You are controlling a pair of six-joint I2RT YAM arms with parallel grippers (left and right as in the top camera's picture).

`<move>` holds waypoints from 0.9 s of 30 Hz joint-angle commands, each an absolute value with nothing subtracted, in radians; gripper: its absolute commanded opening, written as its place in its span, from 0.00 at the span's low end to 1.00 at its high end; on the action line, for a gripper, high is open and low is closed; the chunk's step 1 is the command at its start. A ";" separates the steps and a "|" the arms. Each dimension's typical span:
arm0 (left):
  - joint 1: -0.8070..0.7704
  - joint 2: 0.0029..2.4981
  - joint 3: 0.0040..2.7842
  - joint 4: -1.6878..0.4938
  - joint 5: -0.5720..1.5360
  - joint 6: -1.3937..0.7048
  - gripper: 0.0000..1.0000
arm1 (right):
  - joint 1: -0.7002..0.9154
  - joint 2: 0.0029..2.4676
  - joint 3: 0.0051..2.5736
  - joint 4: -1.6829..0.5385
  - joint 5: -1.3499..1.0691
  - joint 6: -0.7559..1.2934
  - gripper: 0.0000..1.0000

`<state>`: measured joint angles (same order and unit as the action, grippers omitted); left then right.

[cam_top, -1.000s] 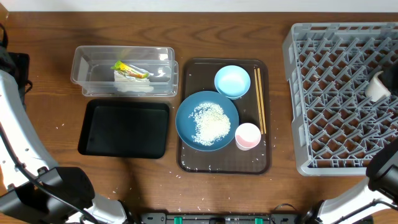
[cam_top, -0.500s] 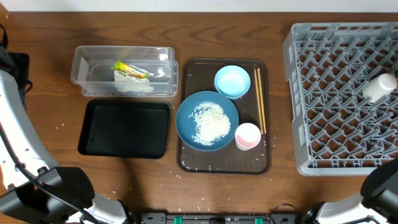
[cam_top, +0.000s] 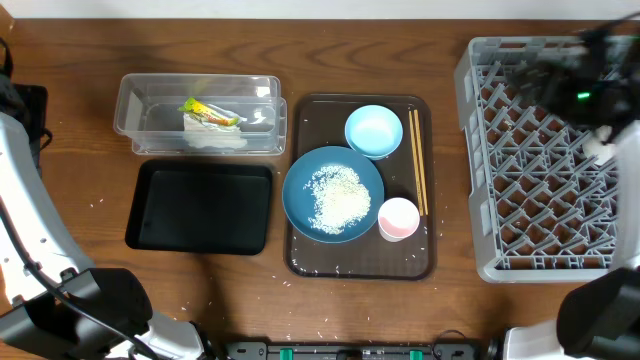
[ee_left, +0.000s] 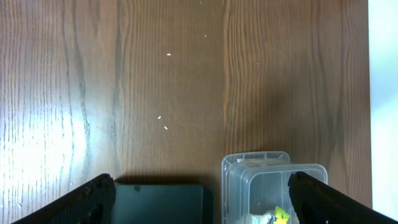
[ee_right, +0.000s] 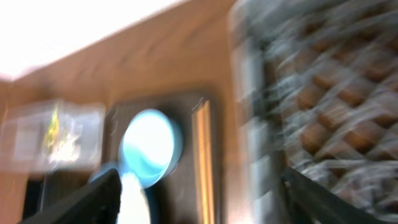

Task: Sort waste into correct bins and load items into the dishwasher rack
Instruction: 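Move the right gripper left over the pink cup on the tray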

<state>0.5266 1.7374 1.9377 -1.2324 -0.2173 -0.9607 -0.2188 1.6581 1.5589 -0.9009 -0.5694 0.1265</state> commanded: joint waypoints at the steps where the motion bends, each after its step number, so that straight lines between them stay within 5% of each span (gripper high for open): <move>1: 0.529 1.744 1.937 -1.238 -0.237 -0.947 0.92 | -0.100 1.640 1.558 -1.008 -0.575 0.033 0.87; 4: 0.529 1.744 1.937 -1.238 -0.237 -0.947 0.92 | 0.006 1.640 1.557 -1.118 -0.448 0.017 0.99; 17: 0.529 1.744 1.937 -1.238 -0.237 -0.947 0.92 | 0.376 1.640 1.557 -1.240 -0.318 0.045 0.99; 25: 0.529 1.744 1.937 -1.238 -0.237 -0.947 0.92 | 0.560 1.641 1.546 -1.254 -0.309 0.058 0.60; 27: 0.529 1.744 1.937 -1.238 -0.237 -0.947 0.92 | 0.595 1.641 1.541 -1.267 -0.235 0.131 0.57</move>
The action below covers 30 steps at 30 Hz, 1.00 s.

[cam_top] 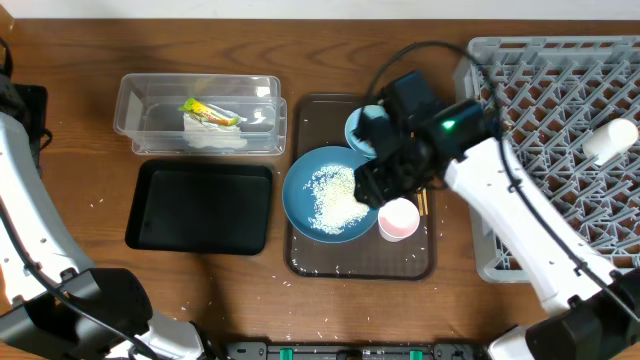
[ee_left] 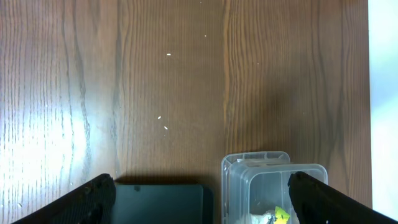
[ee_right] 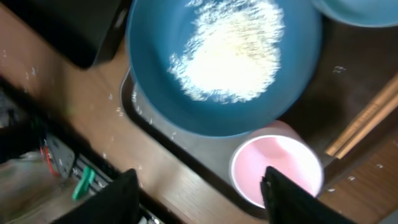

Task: Sort waste into correct bins and load items into the dishwasher rack
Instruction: 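Move the right gripper left over the pink cup on the tray, then grasp the pink cup rim with the right gripper and lift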

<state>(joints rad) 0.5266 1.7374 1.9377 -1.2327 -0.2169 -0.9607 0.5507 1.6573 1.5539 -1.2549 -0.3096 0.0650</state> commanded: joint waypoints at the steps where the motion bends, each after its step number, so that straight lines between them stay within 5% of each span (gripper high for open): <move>1: 0.529 1.744 1.937 -1.238 -0.237 -0.947 0.92 | 0.608 1.641 1.540 -1.276 -0.187 0.178 0.57; 12: 0.529 1.744 1.937 -1.238 -0.237 -0.947 0.92 | 0.653 1.642 1.393 -1.243 -0.042 0.407 0.60; 30: 0.529 1.744 1.937 -1.238 -0.237 -0.947 0.92 | 0.654 1.642 1.145 -0.957 0.004 0.528 0.42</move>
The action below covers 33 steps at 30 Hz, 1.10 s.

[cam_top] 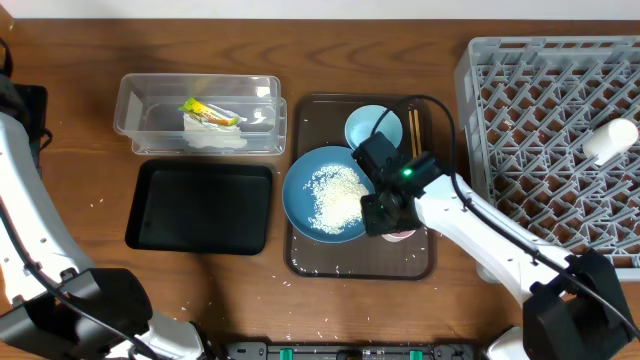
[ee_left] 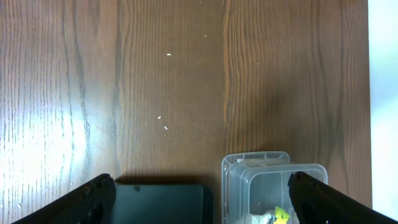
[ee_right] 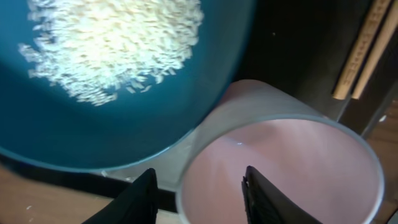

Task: Sort waste into correct bins and load items into the dishwasher rack
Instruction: 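Grasp the pink cup rim with the right gripper and lift, then carry the pink cup right over the dish rack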

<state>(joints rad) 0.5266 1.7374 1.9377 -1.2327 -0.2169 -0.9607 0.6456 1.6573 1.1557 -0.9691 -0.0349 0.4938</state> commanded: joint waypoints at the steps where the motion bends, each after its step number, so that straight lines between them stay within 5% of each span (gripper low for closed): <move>1: 0.529 1.744 1.937 -1.238 -0.237 -0.947 0.92 | 0.654 1.642 1.145 -0.952 0.004 0.527 0.41; 6: 0.529 1.744 1.937 -1.238 -0.237 -0.947 0.92 | 0.654 1.642 1.145 -0.918 0.004 0.527 0.34; 16: 0.529 1.744 1.937 -1.238 -0.237 -0.947 0.92 | 0.654 1.642 1.145 -0.909 -0.033 0.539 0.01; 26: 0.529 1.744 1.937 -1.238 -0.237 -0.947 0.92 | 0.612 1.642 1.272 -1.034 -0.054 0.491 0.01; 33: 0.529 1.744 1.937 -1.238 -0.237 -0.947 0.92 | 0.412 1.641 1.552 -1.177 -0.017 0.369 0.01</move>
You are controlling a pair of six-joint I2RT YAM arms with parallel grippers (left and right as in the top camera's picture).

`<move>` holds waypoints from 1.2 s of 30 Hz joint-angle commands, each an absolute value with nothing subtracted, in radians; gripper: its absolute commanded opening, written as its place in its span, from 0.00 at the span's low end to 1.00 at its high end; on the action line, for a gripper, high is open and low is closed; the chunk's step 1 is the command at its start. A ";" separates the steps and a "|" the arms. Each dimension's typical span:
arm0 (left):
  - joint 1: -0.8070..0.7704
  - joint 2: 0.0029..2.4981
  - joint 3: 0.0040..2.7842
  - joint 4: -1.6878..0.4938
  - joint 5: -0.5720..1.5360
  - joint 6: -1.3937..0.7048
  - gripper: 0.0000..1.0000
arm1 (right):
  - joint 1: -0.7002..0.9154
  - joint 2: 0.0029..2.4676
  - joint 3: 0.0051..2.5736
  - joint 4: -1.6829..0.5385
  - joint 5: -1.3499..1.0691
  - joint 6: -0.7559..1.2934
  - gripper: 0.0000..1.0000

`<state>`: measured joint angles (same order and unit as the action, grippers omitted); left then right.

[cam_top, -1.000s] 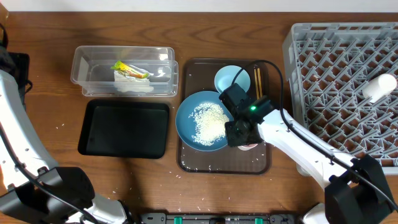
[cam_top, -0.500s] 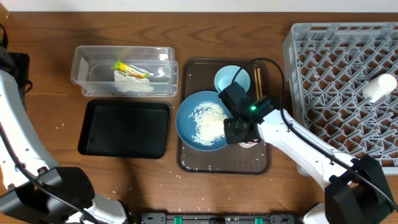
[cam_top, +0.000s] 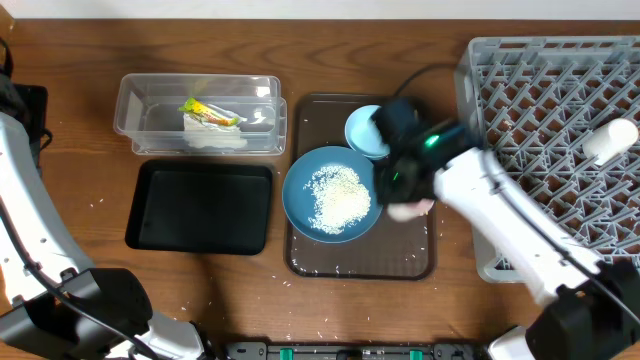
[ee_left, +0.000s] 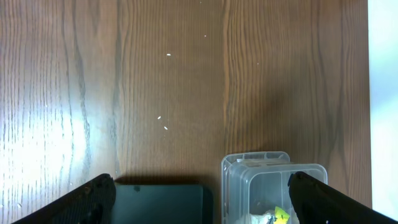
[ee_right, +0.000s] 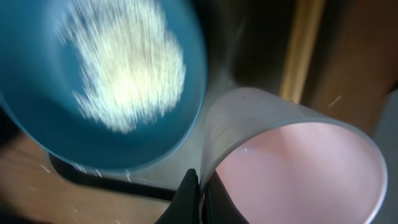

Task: Sort waste into correct bins and load items into the dishwasher rack
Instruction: 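Carry the pink cup right over the dish rack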

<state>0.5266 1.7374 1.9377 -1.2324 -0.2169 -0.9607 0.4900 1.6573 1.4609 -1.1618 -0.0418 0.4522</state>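
My right gripper [ee_right: 200,194] is shut on the rim of the pink cup [ee_right: 298,163], one finger inside and one outside. In the overhead view the pink cup [cam_top: 408,208] hangs under my right gripper [cam_top: 400,198] at the brown tray's [cam_top: 355,265] right side. Beside it lies the blue plate [cam_top: 333,195] heaped with rice [ee_right: 124,74]. The chopsticks [ee_right: 303,43] lie past the cup. The grey dishwasher rack [cam_top: 545,150] stands at the right. My left gripper [ee_left: 202,200] is open high over the table's left side, holding nothing.
A small light-blue bowl [cam_top: 362,130] sits at the tray's far end, partly under my arm. A clear bin [cam_top: 200,112] holding wrappers and a black bin [cam_top: 200,206] stand left of the tray. A white cup [cam_top: 610,140] lies in the rack. Rice grains dot the table.
My right gripper was open with its fingers either side of the pink cup's rim; it is now shut on that rim. The arm has shifted a little toward the tray's far right. The left arm is unmoved.
My right arm was first over the rack while the pink cup stood on the tray's near right. Then it hung open above the plate and cup. Then its fingers straddled the cup's rim, and now they grip it. The left arm stayed still throughout.
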 commanded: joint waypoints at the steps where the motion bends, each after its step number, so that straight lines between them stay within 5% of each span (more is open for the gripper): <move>1: 0.529 1.744 1.937 -1.238 -0.237 -0.947 0.92 | 0.373 1.640 1.589 -1.182 -0.021 0.344 0.01; 17: 0.529 1.744 1.937 -1.238 -0.237 -0.947 0.92 | -0.376 1.665 1.746 -0.865 -0.519 0.070 0.01; 27: 0.529 1.744 1.937 -1.238 -0.237 -0.947 0.92 | -0.648 1.808 1.729 -0.593 -0.672 0.030 0.01; 36: 0.529 1.744 1.937 -1.238 -0.237 -0.947 0.92 | -0.798 2.053 1.729 -0.200 -1.246 0.113 0.01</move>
